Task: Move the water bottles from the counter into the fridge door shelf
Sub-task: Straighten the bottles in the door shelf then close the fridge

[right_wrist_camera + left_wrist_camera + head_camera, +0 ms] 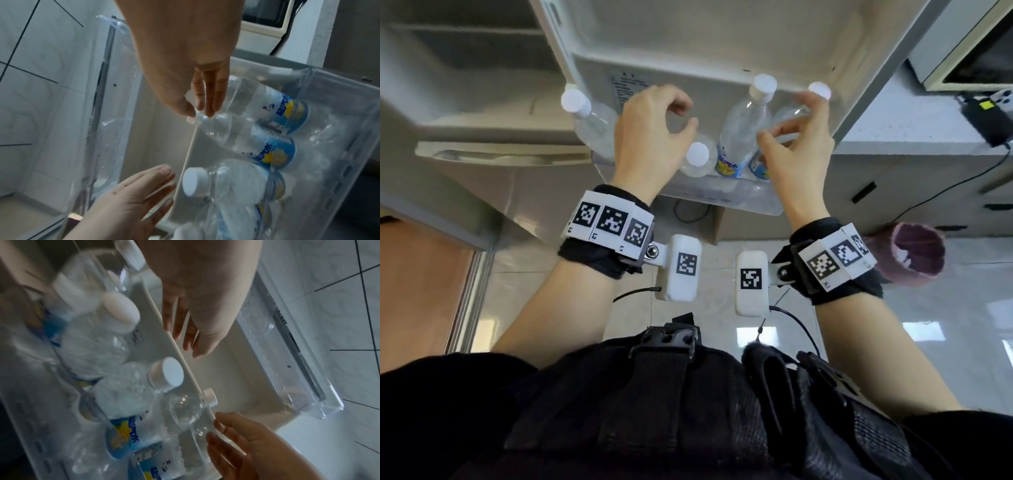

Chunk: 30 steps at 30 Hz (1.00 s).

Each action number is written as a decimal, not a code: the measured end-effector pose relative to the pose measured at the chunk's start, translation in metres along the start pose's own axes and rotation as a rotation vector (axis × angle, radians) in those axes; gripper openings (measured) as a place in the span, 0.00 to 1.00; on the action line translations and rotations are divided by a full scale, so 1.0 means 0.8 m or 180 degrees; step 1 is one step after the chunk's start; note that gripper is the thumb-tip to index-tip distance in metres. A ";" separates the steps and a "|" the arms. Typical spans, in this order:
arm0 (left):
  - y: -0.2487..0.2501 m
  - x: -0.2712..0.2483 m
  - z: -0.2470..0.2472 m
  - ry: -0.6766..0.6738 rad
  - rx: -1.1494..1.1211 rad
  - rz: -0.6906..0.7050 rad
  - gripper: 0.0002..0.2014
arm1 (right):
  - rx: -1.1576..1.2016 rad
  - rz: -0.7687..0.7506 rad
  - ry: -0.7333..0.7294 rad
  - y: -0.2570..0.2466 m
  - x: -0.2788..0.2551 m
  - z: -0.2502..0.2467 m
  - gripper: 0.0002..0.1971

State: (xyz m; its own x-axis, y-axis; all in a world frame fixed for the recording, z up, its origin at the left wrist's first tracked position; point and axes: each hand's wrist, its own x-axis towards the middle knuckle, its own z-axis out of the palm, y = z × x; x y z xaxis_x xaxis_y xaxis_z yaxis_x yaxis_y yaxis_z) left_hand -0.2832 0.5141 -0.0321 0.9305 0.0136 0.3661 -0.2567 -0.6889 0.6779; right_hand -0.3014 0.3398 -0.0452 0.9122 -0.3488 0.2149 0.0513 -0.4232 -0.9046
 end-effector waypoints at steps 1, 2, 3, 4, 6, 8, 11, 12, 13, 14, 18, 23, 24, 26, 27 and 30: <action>-0.006 -0.005 -0.007 0.0046 0.0043 -0.0092 0.09 | -0.0090 -0.0026 -0.0287 -0.002 -0.005 0.005 0.20; -0.012 -0.010 -0.013 0.0047 0.0095 -0.0187 0.10 | -0.0187 -0.0028 -0.0623 -0.003 -0.010 0.010 0.19; -0.018 -0.014 -0.019 -0.0019 0.0196 -0.0286 0.13 | -0.0278 -0.0002 -0.0954 -0.004 -0.015 0.017 0.19; -0.024 -0.019 -0.026 -0.0164 0.0339 -0.0391 0.17 | -0.0356 0.0020 -0.1233 -0.005 -0.021 0.025 0.21; -0.032 -0.021 -0.034 -0.0599 0.0606 -0.0620 0.26 | -0.0438 0.0031 -0.1493 -0.006 -0.028 0.034 0.24; -0.044 -0.020 -0.040 -0.0808 0.0700 -0.0863 0.29 | -0.0388 0.0080 -0.1603 -0.012 -0.033 0.047 0.25; -0.056 -0.011 -0.043 -0.0811 0.0546 -0.0903 0.22 | -0.0391 0.0140 -0.1541 -0.021 -0.027 0.063 0.24; -0.056 -0.007 -0.044 -0.0867 0.0495 -0.0798 0.20 | -0.0424 0.0129 -0.1464 -0.025 -0.024 0.067 0.24; -0.056 -0.002 -0.046 -0.0917 0.0460 -0.0672 0.18 | -0.0455 0.0119 -0.1355 -0.028 -0.020 0.072 0.24; -0.056 0.003 -0.047 -0.0920 0.0403 -0.0566 0.17 | -0.0464 0.0124 -0.1211 -0.029 -0.016 0.076 0.24; -0.060 0.029 -0.046 -0.0567 0.0002 -0.0329 0.13 | -0.0255 0.0235 -0.0654 -0.035 -0.006 0.087 0.22; -0.061 0.058 -0.035 -0.0114 -0.0273 -0.0046 0.09 | 0.0046 0.0322 -0.0359 -0.039 0.004 0.098 0.21; -0.062 0.063 -0.034 -0.0084 -0.0266 -0.0009 0.09 | 0.0081 0.0335 -0.0342 -0.040 0.006 0.100 0.20; -0.063 0.072 -0.036 -0.0097 -0.0241 0.0051 0.11 | 0.0118 0.0339 -0.0326 -0.042 0.009 0.104 0.19; -0.064 0.075 -0.039 -0.0107 -0.0265 0.0083 0.12 | 0.0109 0.0327 -0.0322 -0.042 0.010 0.106 0.19; -0.068 0.078 -0.060 0.0055 -0.0264 0.0118 0.11 | 0.0000 0.0264 -0.0303 -0.043 0.016 0.114 0.20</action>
State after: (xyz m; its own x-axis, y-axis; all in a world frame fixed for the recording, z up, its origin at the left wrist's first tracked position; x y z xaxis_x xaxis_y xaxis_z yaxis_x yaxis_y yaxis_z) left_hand -0.2235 0.5871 -0.0151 0.9154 0.0021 0.4024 -0.3124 -0.6269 0.7138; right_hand -0.2541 0.4261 -0.0452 0.9478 -0.3016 0.1033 -0.0260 -0.3962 -0.9178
